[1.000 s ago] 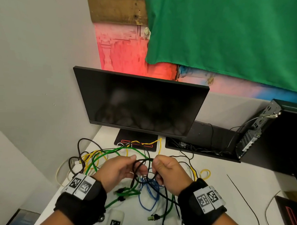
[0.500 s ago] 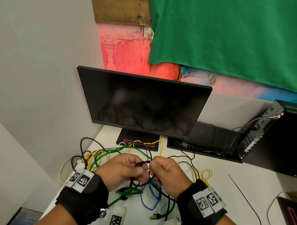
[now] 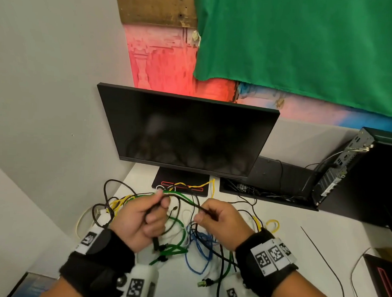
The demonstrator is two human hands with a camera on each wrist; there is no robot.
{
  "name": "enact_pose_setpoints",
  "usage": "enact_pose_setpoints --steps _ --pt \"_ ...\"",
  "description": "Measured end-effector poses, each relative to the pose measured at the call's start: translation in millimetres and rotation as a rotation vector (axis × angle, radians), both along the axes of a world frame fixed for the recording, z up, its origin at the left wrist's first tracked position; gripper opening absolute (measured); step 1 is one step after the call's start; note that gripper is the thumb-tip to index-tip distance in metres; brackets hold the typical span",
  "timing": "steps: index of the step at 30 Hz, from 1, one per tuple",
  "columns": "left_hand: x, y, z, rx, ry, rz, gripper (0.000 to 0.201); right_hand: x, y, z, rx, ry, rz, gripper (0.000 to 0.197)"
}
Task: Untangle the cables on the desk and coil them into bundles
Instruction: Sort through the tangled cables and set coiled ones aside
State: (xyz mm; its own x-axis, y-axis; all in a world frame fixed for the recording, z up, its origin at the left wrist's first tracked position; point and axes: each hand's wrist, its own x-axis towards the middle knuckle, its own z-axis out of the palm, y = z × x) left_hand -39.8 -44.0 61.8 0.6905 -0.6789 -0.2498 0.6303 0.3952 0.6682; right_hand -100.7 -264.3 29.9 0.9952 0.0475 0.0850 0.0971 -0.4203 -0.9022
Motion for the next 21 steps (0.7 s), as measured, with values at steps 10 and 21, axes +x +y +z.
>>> enact_pose_setpoints --steps 10,21 --pt "6 14 3 0.172 -0.302 0.220 0.027 14 -8 -22 -0.395 0.125 -0.159 0.024" --pt "4 -1 3 0.556 -0.696 0.054 0.040 6 50 43 -0.242 -0.167 0.153 0.016"
